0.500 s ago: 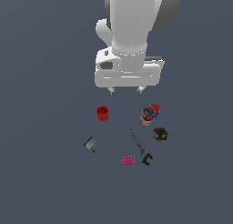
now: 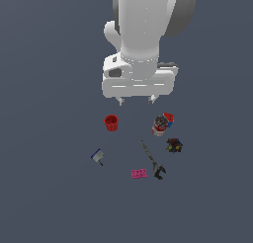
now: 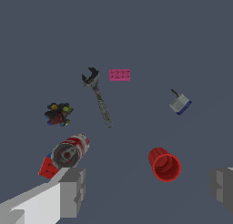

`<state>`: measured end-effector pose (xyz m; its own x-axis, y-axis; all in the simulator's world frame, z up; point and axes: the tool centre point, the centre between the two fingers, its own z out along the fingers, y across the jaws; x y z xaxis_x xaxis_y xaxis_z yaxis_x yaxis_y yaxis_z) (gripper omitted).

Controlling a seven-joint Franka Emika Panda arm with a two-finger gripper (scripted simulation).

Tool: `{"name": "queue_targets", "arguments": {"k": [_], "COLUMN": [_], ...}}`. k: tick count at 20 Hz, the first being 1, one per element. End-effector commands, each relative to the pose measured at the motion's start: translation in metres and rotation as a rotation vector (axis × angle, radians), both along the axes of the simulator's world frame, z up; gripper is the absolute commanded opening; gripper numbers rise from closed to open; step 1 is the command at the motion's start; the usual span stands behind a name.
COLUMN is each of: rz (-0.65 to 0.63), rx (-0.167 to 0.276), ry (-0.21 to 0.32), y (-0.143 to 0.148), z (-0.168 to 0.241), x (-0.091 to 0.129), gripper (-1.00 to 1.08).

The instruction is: Pick up a designated object from a clutter of objects.

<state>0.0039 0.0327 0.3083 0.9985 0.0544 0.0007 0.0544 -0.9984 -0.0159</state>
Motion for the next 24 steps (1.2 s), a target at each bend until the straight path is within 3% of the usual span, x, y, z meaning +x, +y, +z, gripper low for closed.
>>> {"name": "queue_targets", "arguments": {"k": [1, 12, 24], "rz": [0.006, 0.039, 0.301], "rx": [0.0, -0.004, -0.033], "ry": [-0.004, -0.003, 0.0], "y": [0.0, 0.004, 0.034], "z": [0.0, -0.005, -0.045], "x": [0.002, 0.004, 0.018], "gripper": [1.0, 1.0, 1.0]}}
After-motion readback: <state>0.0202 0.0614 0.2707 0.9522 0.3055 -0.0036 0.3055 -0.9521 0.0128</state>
